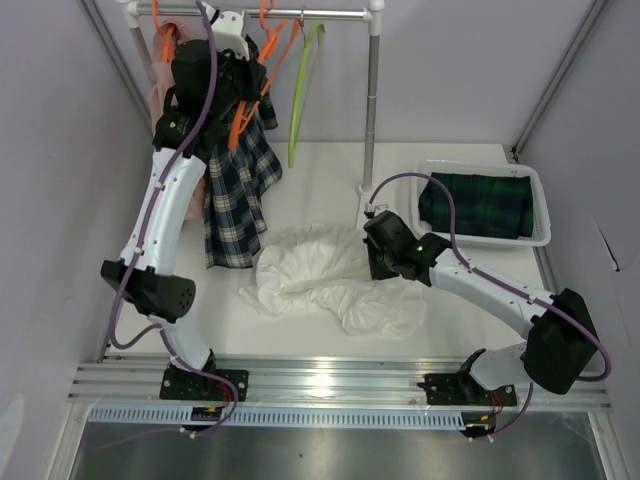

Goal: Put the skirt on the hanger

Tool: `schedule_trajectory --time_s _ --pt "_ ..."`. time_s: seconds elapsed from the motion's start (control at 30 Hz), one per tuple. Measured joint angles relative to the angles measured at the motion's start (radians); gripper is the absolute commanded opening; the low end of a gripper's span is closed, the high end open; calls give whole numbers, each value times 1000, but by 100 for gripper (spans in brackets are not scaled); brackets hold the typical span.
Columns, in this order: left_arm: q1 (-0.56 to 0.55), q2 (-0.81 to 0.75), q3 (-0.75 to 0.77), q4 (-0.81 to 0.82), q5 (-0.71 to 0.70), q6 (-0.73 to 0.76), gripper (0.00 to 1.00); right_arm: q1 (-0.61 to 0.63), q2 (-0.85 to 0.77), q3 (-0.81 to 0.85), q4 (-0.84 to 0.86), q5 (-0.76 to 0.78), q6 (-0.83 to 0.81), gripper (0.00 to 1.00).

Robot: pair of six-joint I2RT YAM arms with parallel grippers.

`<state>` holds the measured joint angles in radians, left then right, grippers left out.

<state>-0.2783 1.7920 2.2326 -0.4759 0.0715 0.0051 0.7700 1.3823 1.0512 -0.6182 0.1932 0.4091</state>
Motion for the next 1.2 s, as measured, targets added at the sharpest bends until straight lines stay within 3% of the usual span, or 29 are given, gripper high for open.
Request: schedule_trajectory --time_s 0.3,0.6,0.97,1.2 --pt "0 -130 -153 44 -1 -9 0 0 0 0 1 0 -2 5" --pt "-1 -197 -188 31 -2 -14 0 0 0 -7 0 0 -2 5" --pt "-43 -602 -701 2 -14 -80 0 -1 -1 -7 -8 1 -19 5" --pt "-60 -842 -849 -111 11 -106 0 -5 -1 -3 -27 2 -31 4"
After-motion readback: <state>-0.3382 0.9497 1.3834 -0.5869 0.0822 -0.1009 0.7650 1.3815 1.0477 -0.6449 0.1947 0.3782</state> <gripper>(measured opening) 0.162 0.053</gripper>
